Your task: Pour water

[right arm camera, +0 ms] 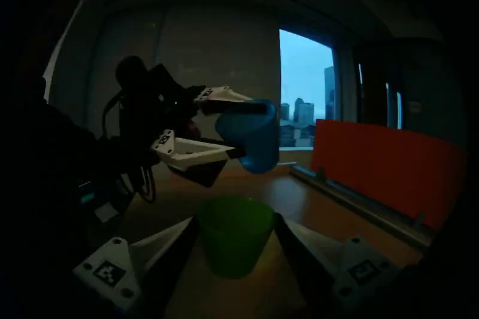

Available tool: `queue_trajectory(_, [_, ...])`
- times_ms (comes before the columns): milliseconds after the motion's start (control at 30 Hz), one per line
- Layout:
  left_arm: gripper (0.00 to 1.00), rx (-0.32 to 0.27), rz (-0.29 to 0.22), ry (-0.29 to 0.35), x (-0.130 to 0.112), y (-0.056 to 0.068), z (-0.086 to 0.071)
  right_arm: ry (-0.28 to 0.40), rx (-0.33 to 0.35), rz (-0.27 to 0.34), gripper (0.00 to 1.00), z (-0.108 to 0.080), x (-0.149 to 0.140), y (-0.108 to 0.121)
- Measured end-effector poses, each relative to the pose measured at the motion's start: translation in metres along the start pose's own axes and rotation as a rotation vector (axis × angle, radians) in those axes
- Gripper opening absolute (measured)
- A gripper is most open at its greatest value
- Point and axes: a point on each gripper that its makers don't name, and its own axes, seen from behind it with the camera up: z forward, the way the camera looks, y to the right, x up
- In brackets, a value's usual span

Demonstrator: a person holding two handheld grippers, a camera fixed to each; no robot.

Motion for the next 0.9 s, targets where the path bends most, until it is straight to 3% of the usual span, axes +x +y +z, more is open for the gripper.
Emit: queue_trajectory(900, [0.86,0.003,0.132,0.001,0.0069,-0.0036,0.0043,0.000,0.021,0.003,1.00,0.0062,-0.0006,-0.0035])
